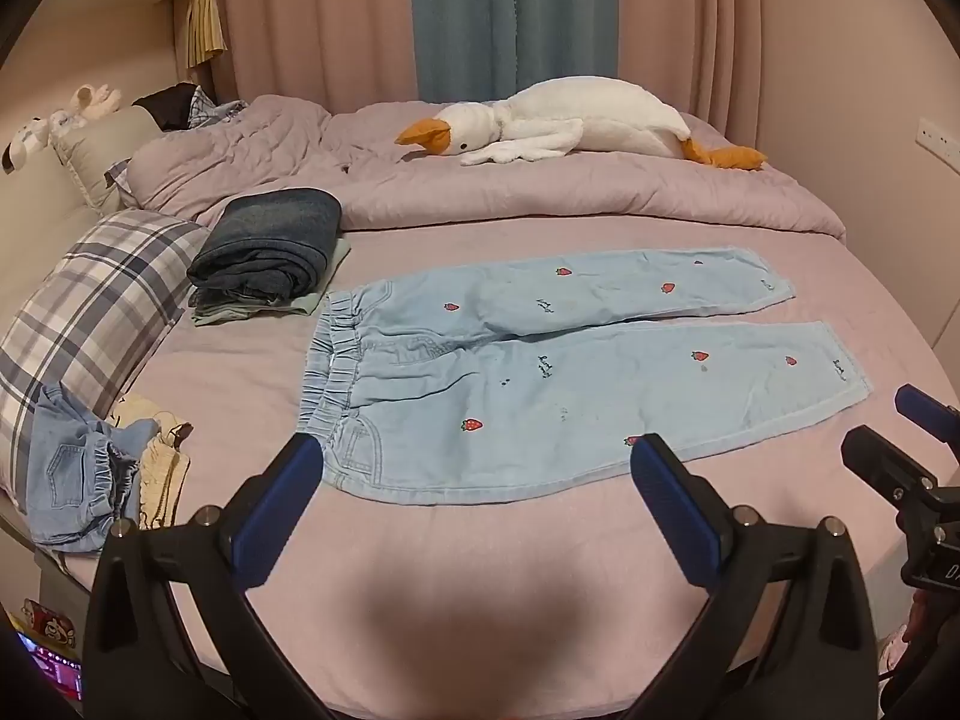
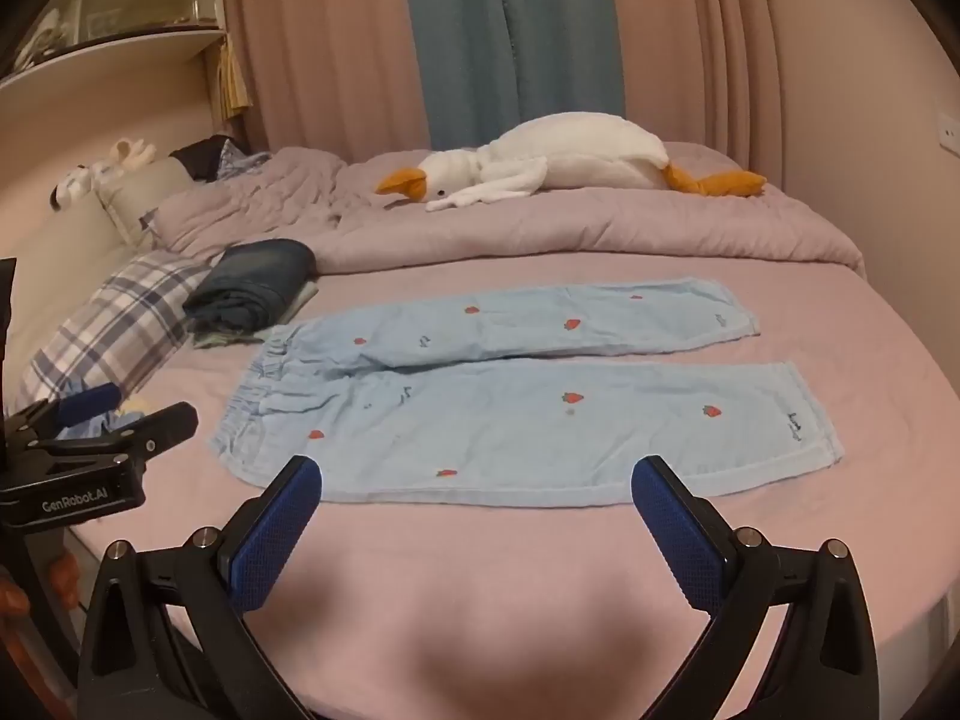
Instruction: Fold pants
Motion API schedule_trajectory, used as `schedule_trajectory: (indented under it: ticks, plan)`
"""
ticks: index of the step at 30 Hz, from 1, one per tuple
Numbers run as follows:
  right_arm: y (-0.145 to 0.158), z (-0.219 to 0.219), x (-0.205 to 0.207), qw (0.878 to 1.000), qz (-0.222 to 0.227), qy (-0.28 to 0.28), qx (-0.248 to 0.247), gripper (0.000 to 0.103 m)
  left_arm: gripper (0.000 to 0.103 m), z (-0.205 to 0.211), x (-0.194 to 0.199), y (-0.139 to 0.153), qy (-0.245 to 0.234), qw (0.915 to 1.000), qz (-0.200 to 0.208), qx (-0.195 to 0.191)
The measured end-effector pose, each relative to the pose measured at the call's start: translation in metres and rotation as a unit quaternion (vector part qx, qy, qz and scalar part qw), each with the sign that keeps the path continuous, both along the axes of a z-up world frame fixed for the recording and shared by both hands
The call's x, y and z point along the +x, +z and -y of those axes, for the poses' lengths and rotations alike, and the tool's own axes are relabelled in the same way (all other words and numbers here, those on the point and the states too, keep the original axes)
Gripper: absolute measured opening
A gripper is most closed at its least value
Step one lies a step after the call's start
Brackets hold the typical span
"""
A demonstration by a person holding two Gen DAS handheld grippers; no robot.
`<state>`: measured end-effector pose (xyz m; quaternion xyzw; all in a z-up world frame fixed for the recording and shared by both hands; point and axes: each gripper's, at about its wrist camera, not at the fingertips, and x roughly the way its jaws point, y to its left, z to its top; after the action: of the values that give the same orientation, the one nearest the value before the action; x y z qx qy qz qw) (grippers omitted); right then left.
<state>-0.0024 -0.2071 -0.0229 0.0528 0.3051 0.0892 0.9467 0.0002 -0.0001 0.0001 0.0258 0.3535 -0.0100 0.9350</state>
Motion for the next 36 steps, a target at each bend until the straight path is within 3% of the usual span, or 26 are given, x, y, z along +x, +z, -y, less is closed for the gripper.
schedule_trajectory:
  ticks: [36]
  plan:
    - [-0.0003,-0.0033,-0.0007,1.000,-0.001,0.001,-0.002,0.103,0.103,0.0067,-0.0025,-0.0062,-0.008,0.9997,0.012,0.019]
